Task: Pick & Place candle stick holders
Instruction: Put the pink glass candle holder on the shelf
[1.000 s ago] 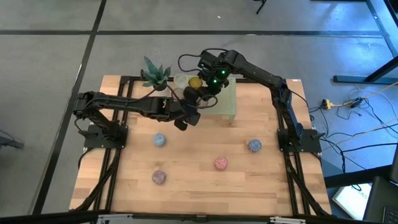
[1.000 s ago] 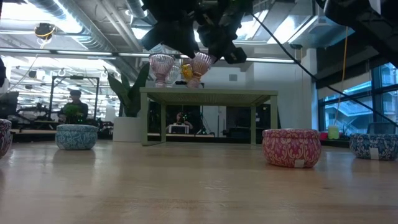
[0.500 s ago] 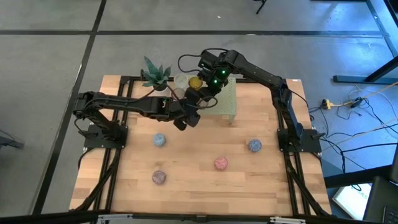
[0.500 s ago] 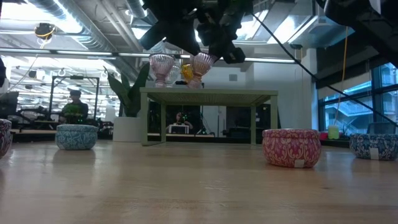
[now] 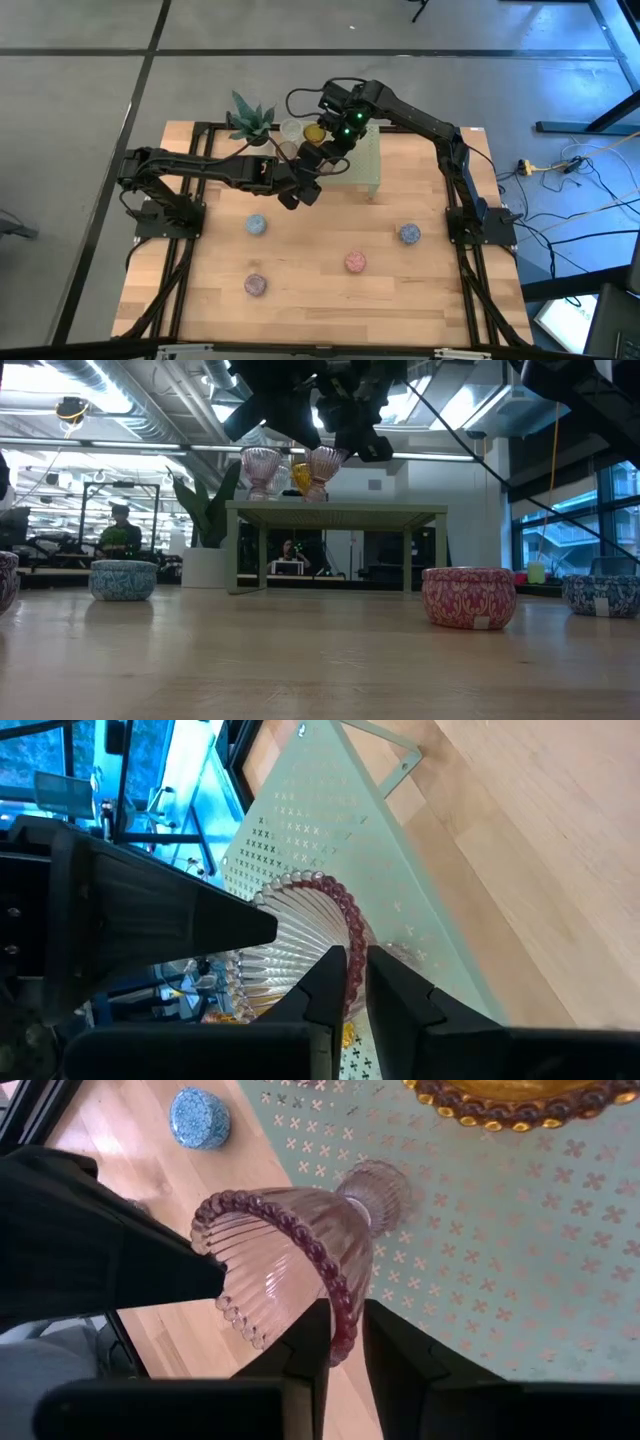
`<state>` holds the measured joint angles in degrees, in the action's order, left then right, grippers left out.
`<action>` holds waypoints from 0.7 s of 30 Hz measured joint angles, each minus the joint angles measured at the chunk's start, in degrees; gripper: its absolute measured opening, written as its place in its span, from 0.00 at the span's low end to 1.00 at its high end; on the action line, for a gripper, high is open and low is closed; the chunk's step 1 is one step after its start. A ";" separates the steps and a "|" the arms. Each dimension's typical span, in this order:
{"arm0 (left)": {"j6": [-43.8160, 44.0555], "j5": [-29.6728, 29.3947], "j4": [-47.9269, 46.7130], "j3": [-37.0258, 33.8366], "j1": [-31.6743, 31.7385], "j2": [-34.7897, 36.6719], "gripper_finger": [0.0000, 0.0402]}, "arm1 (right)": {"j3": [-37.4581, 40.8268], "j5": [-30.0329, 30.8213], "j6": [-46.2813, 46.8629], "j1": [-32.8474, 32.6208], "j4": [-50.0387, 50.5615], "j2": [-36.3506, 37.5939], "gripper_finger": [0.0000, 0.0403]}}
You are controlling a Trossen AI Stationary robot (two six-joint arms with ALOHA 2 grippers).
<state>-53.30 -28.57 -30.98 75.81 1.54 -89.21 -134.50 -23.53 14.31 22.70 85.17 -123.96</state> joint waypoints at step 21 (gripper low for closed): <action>0.04 -1.86 -0.33 -0.07 -0.50 -0.04 0.08 | 0.00 -1.34 -4.30 0.00 -0.02 0.00 0.21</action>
<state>-53.25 -30.44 -31.31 75.75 1.04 -89.25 -134.50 -24.88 10.01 22.70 85.14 -123.96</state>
